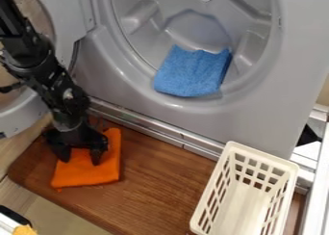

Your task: Put the orange towel on the left side of the table

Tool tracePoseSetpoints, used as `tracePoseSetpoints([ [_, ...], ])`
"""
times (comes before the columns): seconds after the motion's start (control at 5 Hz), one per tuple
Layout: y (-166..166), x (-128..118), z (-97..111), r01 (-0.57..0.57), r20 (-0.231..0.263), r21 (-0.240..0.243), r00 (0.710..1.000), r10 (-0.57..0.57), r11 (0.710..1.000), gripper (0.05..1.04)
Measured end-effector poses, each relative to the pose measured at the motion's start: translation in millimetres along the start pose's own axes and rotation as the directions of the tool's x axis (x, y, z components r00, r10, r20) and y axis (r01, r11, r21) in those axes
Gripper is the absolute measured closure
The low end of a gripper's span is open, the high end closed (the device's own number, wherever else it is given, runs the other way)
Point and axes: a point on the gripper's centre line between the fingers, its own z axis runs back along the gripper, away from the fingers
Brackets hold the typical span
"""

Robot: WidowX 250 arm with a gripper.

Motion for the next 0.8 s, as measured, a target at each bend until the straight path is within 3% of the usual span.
tracePoseSetpoints([
  [0.6,-3,-3,8,-0.004,0.000,-0.015,1.000,0.004,1.000,0.084],
  [0.8,-11,0,24,-0.017,0.039,-0.037,0.999,0.018,0.999,0.084],
])
